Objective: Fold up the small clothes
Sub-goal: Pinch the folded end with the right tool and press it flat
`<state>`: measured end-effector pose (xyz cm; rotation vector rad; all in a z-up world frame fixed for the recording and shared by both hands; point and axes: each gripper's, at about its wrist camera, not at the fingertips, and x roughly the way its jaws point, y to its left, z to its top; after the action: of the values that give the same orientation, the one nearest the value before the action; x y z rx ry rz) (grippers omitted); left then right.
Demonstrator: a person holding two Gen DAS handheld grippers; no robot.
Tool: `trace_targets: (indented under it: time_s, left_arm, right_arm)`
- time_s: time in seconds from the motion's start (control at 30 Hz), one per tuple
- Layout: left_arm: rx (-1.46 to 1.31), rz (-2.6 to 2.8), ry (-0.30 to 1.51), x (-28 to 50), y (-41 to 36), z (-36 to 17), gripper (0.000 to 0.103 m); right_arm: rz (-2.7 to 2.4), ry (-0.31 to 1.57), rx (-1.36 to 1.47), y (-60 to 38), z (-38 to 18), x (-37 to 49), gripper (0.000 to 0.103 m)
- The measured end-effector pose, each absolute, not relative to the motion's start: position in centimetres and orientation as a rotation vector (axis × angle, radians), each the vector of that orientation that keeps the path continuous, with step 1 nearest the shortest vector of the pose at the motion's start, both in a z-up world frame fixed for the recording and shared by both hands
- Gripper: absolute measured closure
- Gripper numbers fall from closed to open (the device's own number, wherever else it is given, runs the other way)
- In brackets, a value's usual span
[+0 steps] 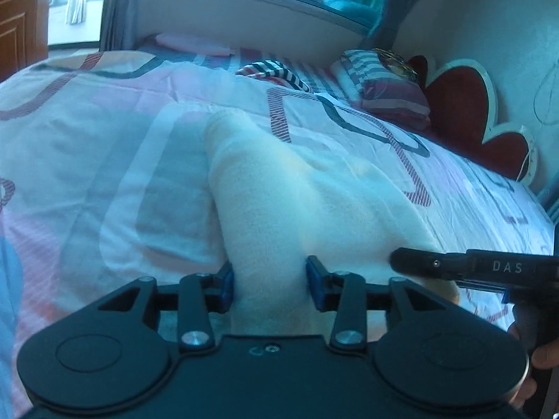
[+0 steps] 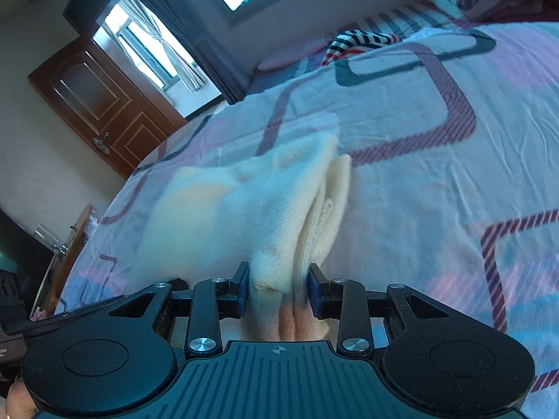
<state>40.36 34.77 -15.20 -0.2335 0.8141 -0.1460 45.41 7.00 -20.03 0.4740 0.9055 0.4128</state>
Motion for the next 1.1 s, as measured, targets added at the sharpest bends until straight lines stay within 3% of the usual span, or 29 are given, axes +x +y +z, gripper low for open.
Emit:
trace_targets:
  time_s: [0.1,0.33,0.43,0.5,0.67,0.73,0.77,0.87,0.93,1.1]
  left_arm:
    - [-0.264,-0.128,0.828,40.3,35.4,-15.2,0.051]
    - [-0.3,-0.074,0.76,40.2,35.9,-13.0,0.055]
    - [-0.34,-0.029,0.78,42.3,36.1,-13.4,0.055]
    - [-0.357,-0.003,0.792,43.4,36.3,-13.8,0.055]
    - [-0.331,0.019,0.808,44.8,36.4,-14.9,0.054]
    - [-0.333,0.026,0.81,45.1,36.4,-15.2,0.052]
    - [-0.338,0.031,0.812,45.2,36.5,-15.4,0.051]
    - [-0.367,0.041,0.815,45.3,36.6,-15.6,0.048]
    - [-0.342,0.042,0.818,45.3,36.3,-15.7,0.04]
    - [-0.292,0.064,0.816,44.7,35.7,-14.7,0.042]
  right_arm:
    - [0.404,0.911,0.506,6.3,-20.1,44.8,0.07]
    - [0.416,0.891,0.542,5.2,-17.9,44.7,0.069]
    - [0.378,0.888,0.594,4.9,-17.8,46.8,0.065]
    - [0.364,0.904,0.631,5.0,-18.4,48.2,0.053]
    - [0.335,0.918,0.638,5.5,-19.4,50.5,0.053]
    - [0.327,0.914,0.615,5.8,-19.8,51.0,0.08]
    - [0.327,0.913,0.601,5.9,-19.8,51.1,0.089]
    - [0.298,0.873,0.582,5.5,-19.3,50.0,0.098]
    - [0.267,0.889,0.512,5.6,-19.8,49.5,0.098]
    - [0.291,0.865,0.459,6.1,-18.4,49.0,0.096]
